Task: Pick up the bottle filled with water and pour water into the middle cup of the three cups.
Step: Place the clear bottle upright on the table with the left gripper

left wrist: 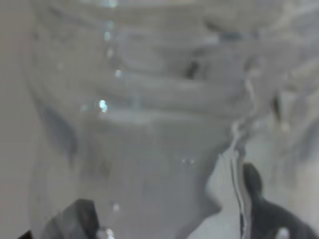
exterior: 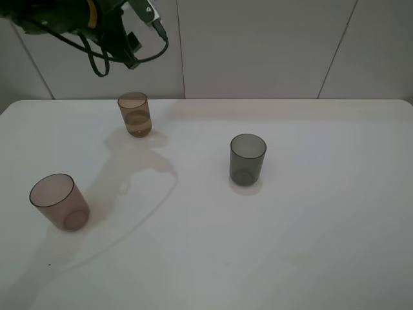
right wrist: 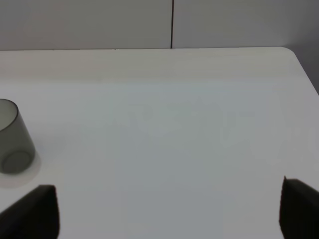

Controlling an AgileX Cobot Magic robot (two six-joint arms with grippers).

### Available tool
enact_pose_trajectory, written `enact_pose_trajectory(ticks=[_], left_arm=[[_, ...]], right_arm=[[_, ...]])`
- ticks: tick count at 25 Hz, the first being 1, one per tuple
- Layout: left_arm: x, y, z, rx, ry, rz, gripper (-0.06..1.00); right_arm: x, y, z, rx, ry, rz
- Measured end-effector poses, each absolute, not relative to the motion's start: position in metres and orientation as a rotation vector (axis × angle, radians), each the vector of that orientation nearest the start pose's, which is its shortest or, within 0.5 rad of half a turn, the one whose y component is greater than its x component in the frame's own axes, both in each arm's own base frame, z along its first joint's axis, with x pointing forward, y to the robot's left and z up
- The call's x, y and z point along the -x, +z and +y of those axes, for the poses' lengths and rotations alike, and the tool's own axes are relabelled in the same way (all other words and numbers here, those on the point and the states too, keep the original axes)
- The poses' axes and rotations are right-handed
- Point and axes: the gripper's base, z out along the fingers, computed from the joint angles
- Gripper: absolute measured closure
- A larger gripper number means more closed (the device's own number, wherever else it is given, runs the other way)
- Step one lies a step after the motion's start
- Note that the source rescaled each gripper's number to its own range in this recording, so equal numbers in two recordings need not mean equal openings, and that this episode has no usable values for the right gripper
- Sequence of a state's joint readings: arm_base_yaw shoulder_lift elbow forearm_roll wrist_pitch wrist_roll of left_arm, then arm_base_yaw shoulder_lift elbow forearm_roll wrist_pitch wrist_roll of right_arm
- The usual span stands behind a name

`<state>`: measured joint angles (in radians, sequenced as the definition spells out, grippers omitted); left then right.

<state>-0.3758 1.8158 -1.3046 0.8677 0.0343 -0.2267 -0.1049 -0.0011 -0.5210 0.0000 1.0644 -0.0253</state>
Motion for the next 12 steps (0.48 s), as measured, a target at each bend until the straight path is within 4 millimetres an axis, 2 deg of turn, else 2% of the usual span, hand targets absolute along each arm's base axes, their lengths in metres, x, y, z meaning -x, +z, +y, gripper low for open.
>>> enact_pose_trajectory(ticks=[3,5,9,12], left_arm=[[-0.386,0.275,-0.178,-0.802,-0.038,1.781,0.94],[-0.379,0.275,-0.192,-0.735,-0.167,1.774,0.94],[-0.36,0.263,-0.216,-0.693,-0.345,1.755,0.94],[-0.346,0.248,-0.225,-0.678,-0.437,1.752,0.94]], right_arm=[[0.008,0.283,0.001,-0.081,-0.082,2.025],[0.008,0.283,0.001,-0.081,-0.082,2.025],[0.008,0.283,0.001,-0.081,-0.082,2.025],[0.008,0.283,0.001,-0.081,-0.082,2.025]])
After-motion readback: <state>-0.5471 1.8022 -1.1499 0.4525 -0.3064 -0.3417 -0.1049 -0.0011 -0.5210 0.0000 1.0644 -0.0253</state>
